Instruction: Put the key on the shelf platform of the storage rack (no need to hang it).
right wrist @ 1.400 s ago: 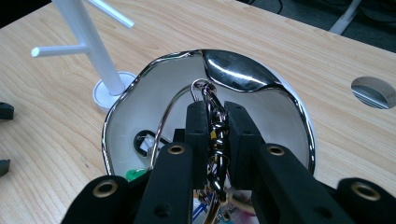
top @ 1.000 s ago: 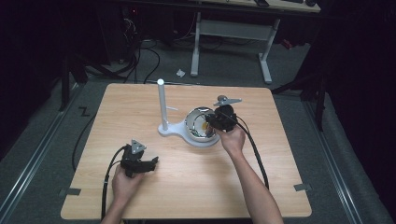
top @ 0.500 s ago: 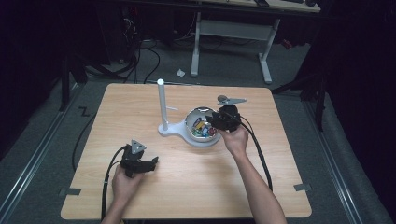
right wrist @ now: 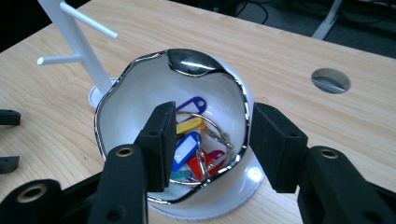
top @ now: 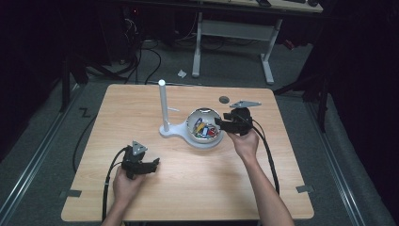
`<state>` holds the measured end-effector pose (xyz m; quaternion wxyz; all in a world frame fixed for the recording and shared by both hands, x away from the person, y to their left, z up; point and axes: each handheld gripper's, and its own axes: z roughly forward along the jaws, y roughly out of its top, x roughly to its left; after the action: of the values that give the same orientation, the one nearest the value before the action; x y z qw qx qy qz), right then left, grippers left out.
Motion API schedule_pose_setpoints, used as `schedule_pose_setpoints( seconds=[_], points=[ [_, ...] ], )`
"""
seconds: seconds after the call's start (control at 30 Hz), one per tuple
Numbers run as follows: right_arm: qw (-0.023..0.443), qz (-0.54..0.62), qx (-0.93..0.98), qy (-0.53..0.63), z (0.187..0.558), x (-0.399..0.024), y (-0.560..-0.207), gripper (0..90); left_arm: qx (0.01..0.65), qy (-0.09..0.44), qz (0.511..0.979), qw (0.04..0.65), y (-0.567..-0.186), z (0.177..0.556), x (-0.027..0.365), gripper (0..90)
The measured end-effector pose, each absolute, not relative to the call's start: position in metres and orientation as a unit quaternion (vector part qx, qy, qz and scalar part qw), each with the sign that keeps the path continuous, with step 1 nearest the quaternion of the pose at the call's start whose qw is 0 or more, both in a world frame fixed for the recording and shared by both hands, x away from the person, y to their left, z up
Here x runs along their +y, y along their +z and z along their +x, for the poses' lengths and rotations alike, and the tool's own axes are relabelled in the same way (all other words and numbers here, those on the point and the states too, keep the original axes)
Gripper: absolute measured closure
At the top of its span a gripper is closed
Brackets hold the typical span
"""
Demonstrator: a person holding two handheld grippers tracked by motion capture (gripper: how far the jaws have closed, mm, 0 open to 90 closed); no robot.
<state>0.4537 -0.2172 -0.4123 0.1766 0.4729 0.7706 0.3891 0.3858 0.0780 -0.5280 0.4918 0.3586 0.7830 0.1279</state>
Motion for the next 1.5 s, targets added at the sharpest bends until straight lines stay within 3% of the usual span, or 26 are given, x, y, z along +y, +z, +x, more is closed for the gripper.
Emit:
schedule_pose_setpoints(
  seconds=[1.13, 1.5],
  points=[
    [0.206, 0.497, 0.737, 0.410, 0.388, -0.279, -0.379, 45.1, 0.783, 0.130, 0.358, 0.492, -0.528, 0.386, 0.078, 21.3],
    [0.211, 0.512, 0.724, 0.412, 0.365, -0.296, -0.385, 44.6, 0.783, 0.130, 0.358, 0.492, -0.528, 0.386, 0.078, 21.3]
  ],
)
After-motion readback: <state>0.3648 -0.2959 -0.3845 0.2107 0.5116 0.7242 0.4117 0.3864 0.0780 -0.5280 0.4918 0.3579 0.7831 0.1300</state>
